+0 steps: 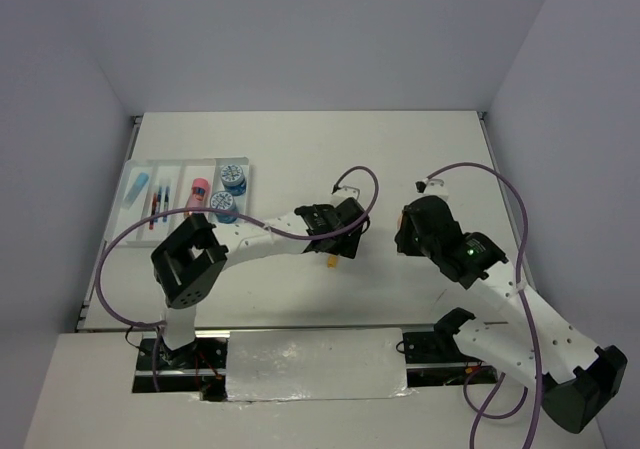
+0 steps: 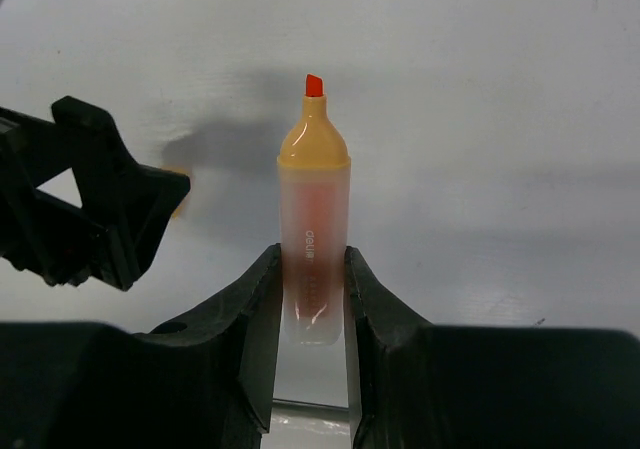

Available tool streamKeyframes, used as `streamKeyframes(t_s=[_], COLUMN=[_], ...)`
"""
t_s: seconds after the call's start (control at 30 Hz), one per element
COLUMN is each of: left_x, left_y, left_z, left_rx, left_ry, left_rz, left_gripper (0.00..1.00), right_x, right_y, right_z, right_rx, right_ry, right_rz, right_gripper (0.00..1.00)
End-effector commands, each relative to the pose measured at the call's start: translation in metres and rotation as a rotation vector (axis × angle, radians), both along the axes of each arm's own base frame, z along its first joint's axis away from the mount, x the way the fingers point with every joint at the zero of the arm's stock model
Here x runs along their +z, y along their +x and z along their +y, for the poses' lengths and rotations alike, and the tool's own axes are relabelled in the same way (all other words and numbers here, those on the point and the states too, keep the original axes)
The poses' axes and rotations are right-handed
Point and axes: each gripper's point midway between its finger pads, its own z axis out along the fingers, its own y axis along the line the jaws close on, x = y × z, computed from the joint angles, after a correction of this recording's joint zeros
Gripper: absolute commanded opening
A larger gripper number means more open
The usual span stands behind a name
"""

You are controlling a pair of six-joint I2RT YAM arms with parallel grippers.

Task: Sort the stationery into containers
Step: Pick up the pen cap from the center of the board.

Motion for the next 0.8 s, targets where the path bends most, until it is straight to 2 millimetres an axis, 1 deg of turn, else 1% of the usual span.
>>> streamKeyframes(t_s=[0.0, 0.1, 0.27, 0.4, 0.53, 0.77], left_x=[-0.005, -0.016, -0.029, -0.037, -0.039, -0.057], left_y=[0.003, -0.003, -0.008, -0.012, -0.018, -0.03], left_z=[-0.003, -0.011, -0.018, -0.014, -0.01, -0.003], left_rx=[0.07, 0.044, 0.014, 0.016, 0.012, -0.015], left_ry=[-0.037, -0.057, -0.061, -0.044, -0.045, -0.023], left_rz=[0.003, 0.027, 0.066, 0.088, 0.098, 0.142], left_gripper=[0.86, 0.82, 0.8, 0.75, 0.69, 0.6], right_x=[0.0, 0.004, 0.002, 0.003, 0.0, 0.002], right_y=[-0.009, -0.01, -0.01, -0.011, -0.011, -0.011], right_z=[-0.002, -0.002, 0.001, 0.002, 0.003, 0.005], right_rx=[0.029, 0.04, 0.053, 0.063, 0.069, 0.076], right_ry=[0.001, 0.009, 0.017, 0.02, 0.02, 0.031], right_rz=[0.007, -0.009, -0.01, -0.014, -0.008, -0.02], right_gripper=[0.0, 0.0, 0.0, 0.0, 0.0, 0.0])
